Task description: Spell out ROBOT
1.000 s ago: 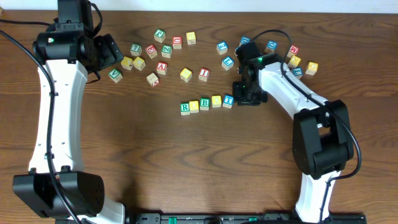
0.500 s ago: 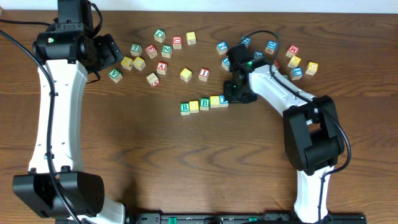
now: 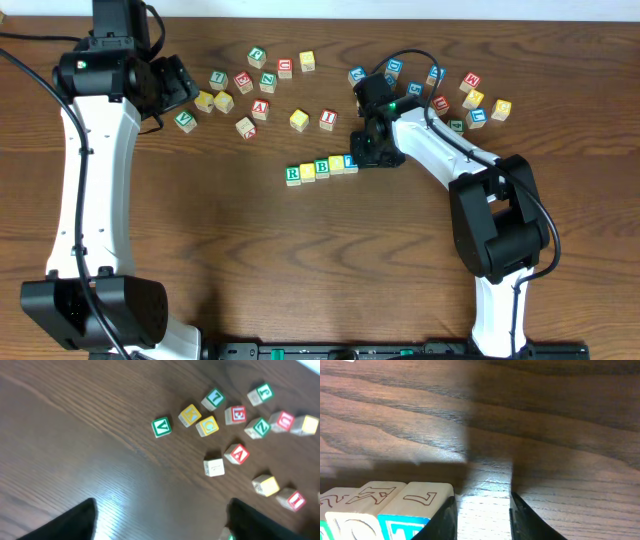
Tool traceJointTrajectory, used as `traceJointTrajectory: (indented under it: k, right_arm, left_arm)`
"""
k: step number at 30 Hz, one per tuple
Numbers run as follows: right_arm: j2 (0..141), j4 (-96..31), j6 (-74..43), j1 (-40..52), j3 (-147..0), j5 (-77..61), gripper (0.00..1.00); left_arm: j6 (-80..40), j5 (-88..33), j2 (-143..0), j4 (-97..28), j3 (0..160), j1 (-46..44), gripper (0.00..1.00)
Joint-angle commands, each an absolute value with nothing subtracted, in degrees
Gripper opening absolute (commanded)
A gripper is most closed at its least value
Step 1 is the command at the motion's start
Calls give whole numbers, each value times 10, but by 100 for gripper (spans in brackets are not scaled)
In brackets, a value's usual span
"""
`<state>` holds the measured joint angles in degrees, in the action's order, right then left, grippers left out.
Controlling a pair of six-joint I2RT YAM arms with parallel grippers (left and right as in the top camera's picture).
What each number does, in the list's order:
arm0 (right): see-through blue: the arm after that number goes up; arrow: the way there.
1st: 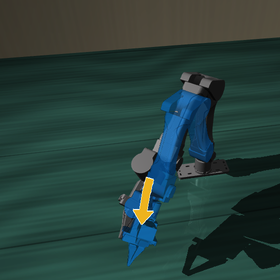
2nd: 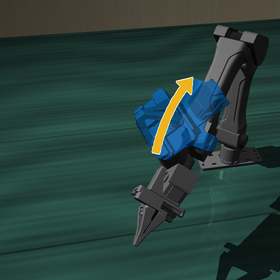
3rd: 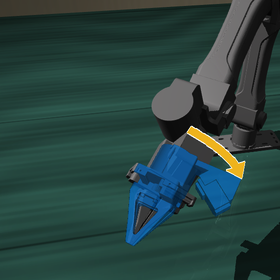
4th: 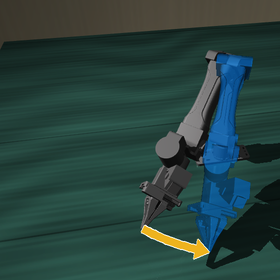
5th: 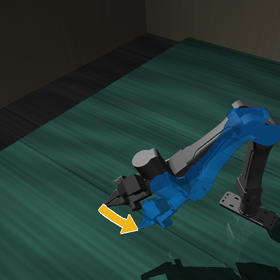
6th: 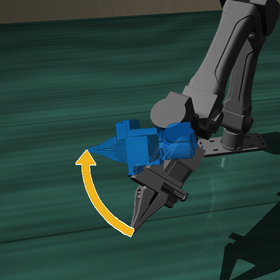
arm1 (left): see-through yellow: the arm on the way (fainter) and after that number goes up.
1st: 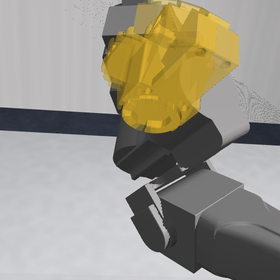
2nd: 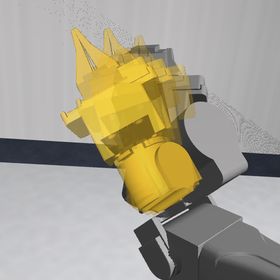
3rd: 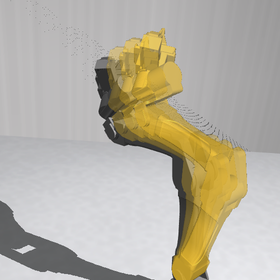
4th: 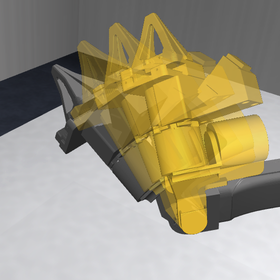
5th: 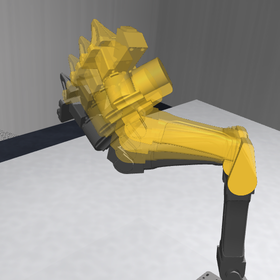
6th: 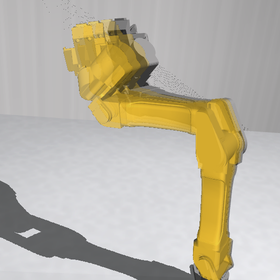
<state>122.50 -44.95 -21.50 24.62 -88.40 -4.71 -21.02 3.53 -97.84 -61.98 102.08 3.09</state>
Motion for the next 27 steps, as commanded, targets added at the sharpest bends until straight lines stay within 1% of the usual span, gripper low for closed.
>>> traceJointTrajectory:
  k: [1, 2, 3, 5, 7, 11, 14, 17, 20, 25, 27]
  right_arm:
    - [1224, -452, -208, 243, -895, -51, 30]
    - [1221, -465, -200, 235, -910, -49, 30]
    - [1217, -476, -194, 231, -921, -49, 30]
    - [1211, -495, -180, 224, -946, -48, 31]
    - [1205, -510, -167, 221, -970, -49, 33]
    - [1202, -523, -138, 228, -1017, -82, 34]
    - [1203, -494, -136, 245, -1019, -139, 29]
    - [1220, -454, -137, 281, -1019, -179, 27]
    - [1237, -417, -147, 322, -1019, -184, 24]
    - [1261, -368, -148, 383, -1019, -180, 25]
    - [1267, -362, -166, 401, -1019, -153, 26]
  left_arm:
    - [-215, 28, -985, -623, 1015, 26, 59]
    - [-215, 28, -985, -623, 1015, 24, 40]
    - [-215, 28, -984, -623, 1015, 24, 32]
    - [-214, 36, -980, -623, 1015, 24, 20]
    - [-214, 54, -972, -623, 1015, 24, 15]
    - [-215, 102, -943, -613, 1016, 25, 14]
    - [-215, 127, -922, -603, 1016, 35, 14]
    - [-215, 131, -916, -602, 1016, 57, 15]
    - [-216, 131, -918, -609, 1016, 80, 15]
    - [-216, 131, -918, -619, 1016, 103, 16]
    - [-215, 131, -918, -623, 1016, 104, 17]
